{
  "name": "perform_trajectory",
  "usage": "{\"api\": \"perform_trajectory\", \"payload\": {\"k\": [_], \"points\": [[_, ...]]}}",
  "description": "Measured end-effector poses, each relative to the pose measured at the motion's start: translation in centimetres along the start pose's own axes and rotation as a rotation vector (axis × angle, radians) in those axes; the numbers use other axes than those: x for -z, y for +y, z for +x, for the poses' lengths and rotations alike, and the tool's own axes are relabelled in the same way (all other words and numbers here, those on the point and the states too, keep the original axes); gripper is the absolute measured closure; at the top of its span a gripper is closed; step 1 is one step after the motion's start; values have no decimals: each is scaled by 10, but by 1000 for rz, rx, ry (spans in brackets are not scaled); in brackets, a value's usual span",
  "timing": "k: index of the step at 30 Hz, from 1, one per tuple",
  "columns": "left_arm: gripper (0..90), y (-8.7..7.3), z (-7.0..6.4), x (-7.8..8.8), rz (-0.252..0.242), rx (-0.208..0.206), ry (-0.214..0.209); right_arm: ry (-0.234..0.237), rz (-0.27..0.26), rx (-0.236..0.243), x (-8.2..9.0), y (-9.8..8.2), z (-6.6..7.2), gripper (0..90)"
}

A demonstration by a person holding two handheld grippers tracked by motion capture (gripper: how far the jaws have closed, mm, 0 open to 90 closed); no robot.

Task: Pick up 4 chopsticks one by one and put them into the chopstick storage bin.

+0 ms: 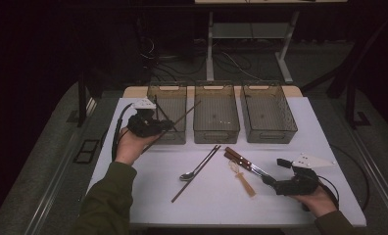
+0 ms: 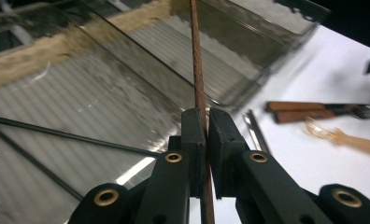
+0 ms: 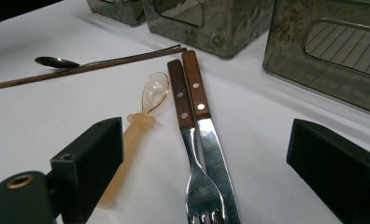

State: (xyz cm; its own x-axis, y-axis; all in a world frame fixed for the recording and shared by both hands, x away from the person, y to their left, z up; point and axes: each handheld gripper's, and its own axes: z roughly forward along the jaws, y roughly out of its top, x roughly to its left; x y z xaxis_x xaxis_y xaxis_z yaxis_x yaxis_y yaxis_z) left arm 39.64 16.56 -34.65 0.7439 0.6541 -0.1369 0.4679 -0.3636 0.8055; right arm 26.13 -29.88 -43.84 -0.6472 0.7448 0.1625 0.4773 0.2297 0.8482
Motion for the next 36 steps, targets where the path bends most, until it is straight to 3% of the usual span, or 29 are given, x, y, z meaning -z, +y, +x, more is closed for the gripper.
{"api": "perform_trajectory", "payload": {"k": [2,4,11,18,28,36], "points": [[852,5,7,-2,-4,4,9,-2,-3,-3,0,0,0,106],[852,11,13,-5,10,-19,34,-3,-2,1,0,0,0,106],[852,23,41,-19,20,-7,98,-2,-11,0,2,0,-1,106],[853,30,60,-34,44,3,132,0,-21,-9,3,0,0,106],[852,22,81,-48,59,46,162,3,-25,-14,4,0,0,106],[851,16,85,-57,103,65,180,9,-27,-10,4,0,0,106]]}}
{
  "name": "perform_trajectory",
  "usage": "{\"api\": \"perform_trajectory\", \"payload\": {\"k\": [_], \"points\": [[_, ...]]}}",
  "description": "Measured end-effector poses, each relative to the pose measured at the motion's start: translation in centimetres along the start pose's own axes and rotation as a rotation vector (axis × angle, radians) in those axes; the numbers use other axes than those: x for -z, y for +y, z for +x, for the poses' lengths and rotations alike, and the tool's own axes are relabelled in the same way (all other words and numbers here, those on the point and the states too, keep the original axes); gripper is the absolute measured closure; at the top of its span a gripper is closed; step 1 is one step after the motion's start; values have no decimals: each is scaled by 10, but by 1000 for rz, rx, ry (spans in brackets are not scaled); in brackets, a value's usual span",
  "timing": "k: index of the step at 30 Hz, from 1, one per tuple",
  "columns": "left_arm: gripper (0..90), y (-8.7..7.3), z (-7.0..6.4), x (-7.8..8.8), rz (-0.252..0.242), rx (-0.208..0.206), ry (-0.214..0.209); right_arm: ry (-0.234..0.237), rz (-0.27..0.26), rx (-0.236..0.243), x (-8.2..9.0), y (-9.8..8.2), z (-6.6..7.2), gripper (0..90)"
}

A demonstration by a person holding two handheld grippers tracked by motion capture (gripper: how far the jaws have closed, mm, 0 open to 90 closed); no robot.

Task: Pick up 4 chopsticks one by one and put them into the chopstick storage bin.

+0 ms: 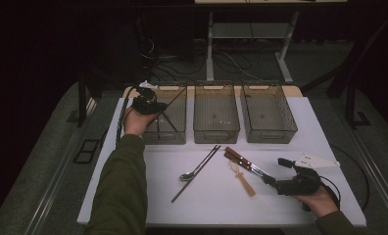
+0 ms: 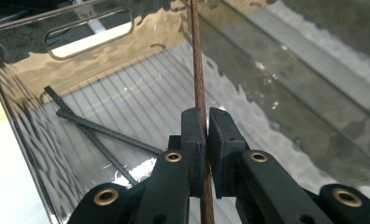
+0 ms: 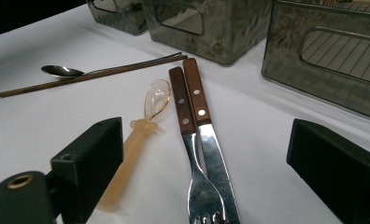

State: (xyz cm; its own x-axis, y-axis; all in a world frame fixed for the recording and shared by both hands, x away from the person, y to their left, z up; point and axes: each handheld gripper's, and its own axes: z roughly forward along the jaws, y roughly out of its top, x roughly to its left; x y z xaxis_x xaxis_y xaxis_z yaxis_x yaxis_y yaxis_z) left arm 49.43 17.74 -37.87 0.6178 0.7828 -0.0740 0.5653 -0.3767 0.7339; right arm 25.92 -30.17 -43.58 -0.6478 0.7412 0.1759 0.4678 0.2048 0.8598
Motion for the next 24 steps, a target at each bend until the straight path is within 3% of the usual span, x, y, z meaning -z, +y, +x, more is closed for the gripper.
{"api": "perform_trajectory", "payload": {"k": [3,6,9,14,15,24], "points": [[841,-1,0,-2,12,14,-9,1,-1,-2,0,0,0,106],[631,-1,0,-2,4,29,-2,1,-2,-2,0,0,0,106],[528,0,-3,0,-7,28,2,1,-1,-2,1,0,0,106],[461,2,-17,14,-29,-23,-32,-6,-2,-6,1,0,0,106],[447,4,-25,20,-41,-47,-27,-6,-1,-6,1,0,0,106],[379,-4,-59,45,-58,-62,-63,-9,0,-2,1,0,0,106]]}}
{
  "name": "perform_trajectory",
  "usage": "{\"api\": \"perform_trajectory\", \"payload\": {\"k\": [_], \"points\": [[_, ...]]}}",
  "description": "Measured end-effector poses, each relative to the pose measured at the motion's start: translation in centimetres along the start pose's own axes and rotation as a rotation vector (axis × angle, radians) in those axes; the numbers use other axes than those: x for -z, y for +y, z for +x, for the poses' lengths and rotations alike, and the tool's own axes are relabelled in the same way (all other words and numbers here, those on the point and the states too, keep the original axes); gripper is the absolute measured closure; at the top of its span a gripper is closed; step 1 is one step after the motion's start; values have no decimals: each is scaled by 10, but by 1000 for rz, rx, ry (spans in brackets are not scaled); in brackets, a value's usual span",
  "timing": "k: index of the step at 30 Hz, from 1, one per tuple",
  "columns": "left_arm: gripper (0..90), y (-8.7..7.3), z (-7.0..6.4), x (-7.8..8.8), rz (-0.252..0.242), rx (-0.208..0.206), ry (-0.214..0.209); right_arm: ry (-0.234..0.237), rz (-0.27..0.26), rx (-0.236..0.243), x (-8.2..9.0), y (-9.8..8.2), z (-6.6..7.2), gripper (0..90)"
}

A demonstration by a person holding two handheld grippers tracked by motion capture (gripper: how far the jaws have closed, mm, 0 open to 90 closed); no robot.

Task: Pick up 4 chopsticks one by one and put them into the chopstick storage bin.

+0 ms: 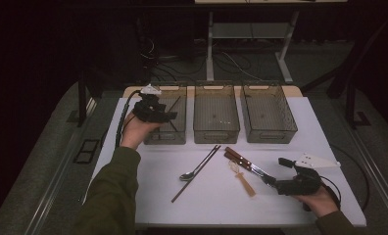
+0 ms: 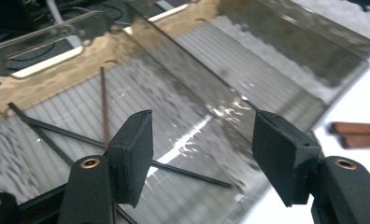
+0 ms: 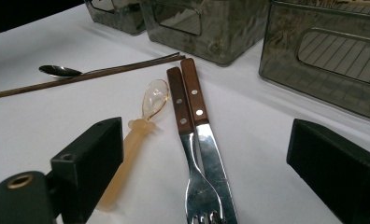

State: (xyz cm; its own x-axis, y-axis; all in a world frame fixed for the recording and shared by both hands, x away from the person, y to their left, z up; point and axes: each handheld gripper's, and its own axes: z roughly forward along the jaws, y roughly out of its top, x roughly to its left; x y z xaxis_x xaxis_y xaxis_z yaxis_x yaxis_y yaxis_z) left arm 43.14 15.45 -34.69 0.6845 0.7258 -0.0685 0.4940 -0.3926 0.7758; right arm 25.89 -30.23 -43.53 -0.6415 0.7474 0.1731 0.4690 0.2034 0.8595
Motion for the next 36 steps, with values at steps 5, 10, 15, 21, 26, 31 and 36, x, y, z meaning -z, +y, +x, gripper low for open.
{"api": "perform_trajectory", "payload": {"k": [5,10,15,21,26,31,36], "points": [[376,-15,-26,9,3,-15,-25,-4,-1,4,0,0,-1,106],[392,-37,-49,13,12,-31,-50,-7,3,7,-1,-1,-1,106],[425,-61,-67,18,6,-37,-70,-10,4,4,-1,-1,-1,106],[520,-88,-83,26,19,-54,-62,-11,10,3,-1,-1,-1,106],[579,-109,-96,32,38,-69,-55,-12,11,2,-1,-1,0,106],[654,-125,-107,38,47,-70,-72,-9,12,12,-1,-1,0,107],[695,-138,-114,41,58,-45,-122,-12,14,11,-1,-1,0,107]]}}
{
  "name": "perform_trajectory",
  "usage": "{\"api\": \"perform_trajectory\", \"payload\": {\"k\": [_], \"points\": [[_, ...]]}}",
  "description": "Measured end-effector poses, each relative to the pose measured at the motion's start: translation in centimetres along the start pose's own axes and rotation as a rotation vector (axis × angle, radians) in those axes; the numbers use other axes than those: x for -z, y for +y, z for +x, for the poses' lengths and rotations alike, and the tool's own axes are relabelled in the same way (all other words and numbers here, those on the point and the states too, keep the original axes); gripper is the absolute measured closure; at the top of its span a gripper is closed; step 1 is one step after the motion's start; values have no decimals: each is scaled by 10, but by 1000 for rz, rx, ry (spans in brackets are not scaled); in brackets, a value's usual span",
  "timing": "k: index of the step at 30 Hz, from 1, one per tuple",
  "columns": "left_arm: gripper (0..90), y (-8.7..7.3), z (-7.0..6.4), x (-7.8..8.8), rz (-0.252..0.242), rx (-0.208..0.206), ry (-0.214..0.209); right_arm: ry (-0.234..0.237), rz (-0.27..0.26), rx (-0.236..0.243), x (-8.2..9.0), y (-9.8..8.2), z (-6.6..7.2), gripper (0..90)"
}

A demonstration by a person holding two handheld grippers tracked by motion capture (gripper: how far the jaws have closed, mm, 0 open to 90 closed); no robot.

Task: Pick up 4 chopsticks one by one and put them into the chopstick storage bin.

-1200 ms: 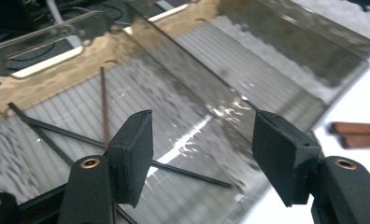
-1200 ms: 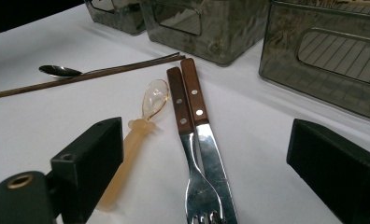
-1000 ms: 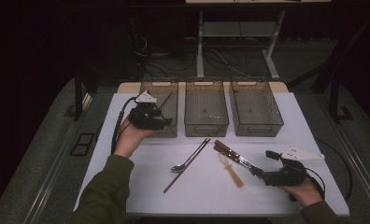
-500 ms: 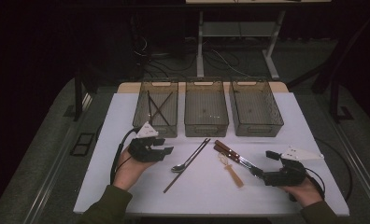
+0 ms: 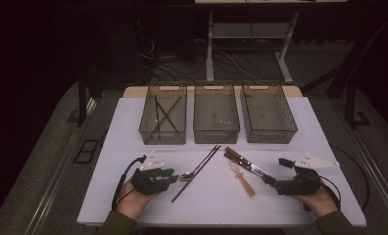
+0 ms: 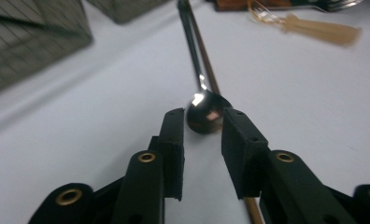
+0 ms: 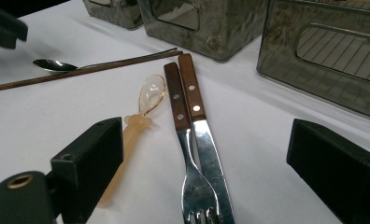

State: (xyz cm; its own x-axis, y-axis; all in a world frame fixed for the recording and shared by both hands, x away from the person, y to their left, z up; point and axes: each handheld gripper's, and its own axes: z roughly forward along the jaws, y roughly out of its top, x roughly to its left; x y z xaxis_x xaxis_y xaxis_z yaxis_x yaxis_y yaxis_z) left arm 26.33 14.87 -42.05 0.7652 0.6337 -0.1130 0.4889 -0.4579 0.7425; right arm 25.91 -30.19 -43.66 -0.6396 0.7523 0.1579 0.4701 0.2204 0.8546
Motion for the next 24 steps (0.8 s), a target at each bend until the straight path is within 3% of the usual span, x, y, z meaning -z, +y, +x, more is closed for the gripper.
{"api": "perform_trajectory", "payload": {"k": [3,7,16,18,24], "points": [[747,-6,-4,-3,17,1,-32,-1,4,3,0,0,0,107],[748,-9,-8,-8,45,-2,-59,-3,3,11,-1,0,0,107],[722,-10,-12,-20,69,-5,-78,-7,7,12,-2,0,-1,106],[720,-9,-12,-22,89,-30,-87,-7,7,13,-2,0,-1,107],[721,-10,-14,-28,102,-34,-83,-6,8,14,-2,0,-1,107]]}}
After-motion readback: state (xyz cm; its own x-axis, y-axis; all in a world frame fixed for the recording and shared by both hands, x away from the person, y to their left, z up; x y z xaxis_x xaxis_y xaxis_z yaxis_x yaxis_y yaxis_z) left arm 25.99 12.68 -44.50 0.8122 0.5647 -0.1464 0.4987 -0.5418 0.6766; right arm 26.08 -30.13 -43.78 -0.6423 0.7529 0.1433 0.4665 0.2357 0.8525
